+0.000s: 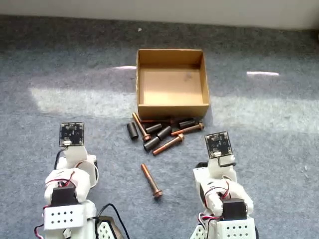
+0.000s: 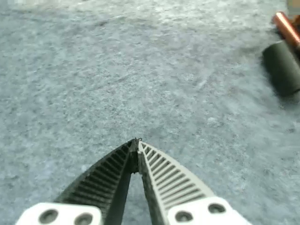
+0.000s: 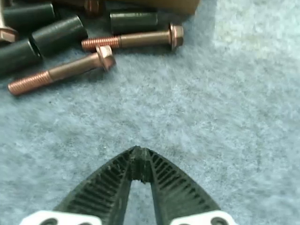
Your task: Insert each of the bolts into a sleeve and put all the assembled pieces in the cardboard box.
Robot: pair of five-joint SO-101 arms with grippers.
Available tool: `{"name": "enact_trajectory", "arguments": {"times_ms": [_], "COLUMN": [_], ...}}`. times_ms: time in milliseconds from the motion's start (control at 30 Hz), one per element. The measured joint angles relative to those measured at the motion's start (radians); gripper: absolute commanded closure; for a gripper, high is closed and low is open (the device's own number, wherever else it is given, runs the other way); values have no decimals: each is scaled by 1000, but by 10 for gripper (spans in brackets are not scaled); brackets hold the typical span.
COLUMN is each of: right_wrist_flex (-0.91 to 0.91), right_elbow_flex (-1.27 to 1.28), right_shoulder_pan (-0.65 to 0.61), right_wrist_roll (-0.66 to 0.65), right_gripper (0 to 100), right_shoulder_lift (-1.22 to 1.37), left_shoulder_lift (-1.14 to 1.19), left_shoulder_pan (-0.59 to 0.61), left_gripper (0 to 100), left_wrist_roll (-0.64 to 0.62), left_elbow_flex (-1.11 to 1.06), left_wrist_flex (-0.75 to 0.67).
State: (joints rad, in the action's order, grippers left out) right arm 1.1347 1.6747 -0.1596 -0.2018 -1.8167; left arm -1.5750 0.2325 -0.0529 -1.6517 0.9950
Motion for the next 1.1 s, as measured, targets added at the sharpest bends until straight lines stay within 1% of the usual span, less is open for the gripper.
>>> {"name": "enact_trajectory", "arguments": {"times_ms": [67, 167, 233, 333, 567, 667, 800, 867, 967, 1100], "right_wrist_flex": [-40, -69, -74, -58, 31, 44, 44, 44, 44, 44], "right_elbow_flex": [0, 0, 0, -32, -307, -400, -499, -563, -681, -818], "right_shoulder_pan": [0, 0, 0, 3, -2, -46, -110, -127, -161, -252], "right_wrist_roll": [-55, -115, -126, -130, -110, -109, -103, -66, 23, 155], "right_gripper": [985, 985, 986, 988, 986, 985, 985, 979, 918, 810], "right_shoulder_lift": [0, 0, 2, 2, -2, 8, 153, 269, 479, 756], "left_shoulder_lift": [0, 0, 0, 0, 0, 0, 0, 0, 0, 0], "left_shoulder_pan": [49, 69, 71, 71, 71, 71, 71, 71, 71, 71], "left_gripper": [982, 982, 980, 979, 979, 979, 979, 979, 979, 979], "left_wrist_roll": [3, 75, 121, 143, 149, 149, 149, 149, 149, 149], "left_elbow_flex": [3, 3, 3, 3, 3, 3, 3, 3, 3, 3], "left_wrist_flex": [0, 0, 0, 23, 40, 40, 40, 40, 40, 40]}}
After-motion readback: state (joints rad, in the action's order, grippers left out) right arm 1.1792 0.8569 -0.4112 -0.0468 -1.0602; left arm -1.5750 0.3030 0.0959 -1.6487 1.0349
